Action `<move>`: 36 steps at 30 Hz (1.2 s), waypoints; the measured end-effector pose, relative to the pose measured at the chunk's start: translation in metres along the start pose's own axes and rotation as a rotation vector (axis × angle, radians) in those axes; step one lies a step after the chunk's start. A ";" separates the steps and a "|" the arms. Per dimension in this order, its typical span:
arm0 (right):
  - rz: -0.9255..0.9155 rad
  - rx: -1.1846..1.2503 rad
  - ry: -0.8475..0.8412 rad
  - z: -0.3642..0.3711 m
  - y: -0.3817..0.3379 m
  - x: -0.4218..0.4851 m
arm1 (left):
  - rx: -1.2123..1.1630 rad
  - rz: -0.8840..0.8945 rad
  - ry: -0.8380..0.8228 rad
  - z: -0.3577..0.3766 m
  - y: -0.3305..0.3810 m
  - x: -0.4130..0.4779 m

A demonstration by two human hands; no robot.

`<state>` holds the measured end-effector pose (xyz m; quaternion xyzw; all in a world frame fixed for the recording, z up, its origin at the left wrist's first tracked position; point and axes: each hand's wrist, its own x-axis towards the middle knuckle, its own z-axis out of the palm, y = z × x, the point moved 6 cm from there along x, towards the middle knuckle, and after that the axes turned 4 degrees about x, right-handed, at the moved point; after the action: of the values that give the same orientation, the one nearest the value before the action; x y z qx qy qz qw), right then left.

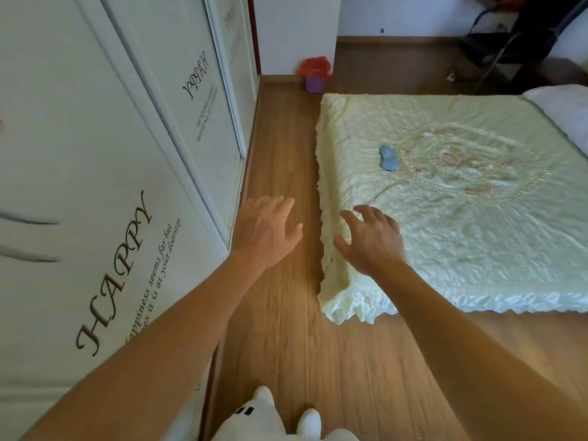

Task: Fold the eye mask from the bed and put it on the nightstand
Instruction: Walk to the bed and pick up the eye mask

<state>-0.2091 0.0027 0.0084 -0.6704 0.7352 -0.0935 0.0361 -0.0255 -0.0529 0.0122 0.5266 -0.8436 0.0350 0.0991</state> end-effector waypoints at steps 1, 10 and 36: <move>-0.009 0.009 0.000 0.001 -0.001 0.004 | -0.005 -0.005 -0.015 0.000 -0.003 0.003; -0.028 0.010 -0.004 0.012 -0.013 0.072 | -0.014 -0.037 0.016 0.019 -0.035 0.059; 0.117 0.051 -0.018 0.076 -0.023 0.460 | -0.114 0.006 -0.022 0.118 -0.199 0.423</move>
<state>-0.2180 -0.4622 -0.0287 -0.6260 0.7701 -0.1037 0.0653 -0.0423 -0.5331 -0.0262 0.5179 -0.8469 -0.0188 0.1194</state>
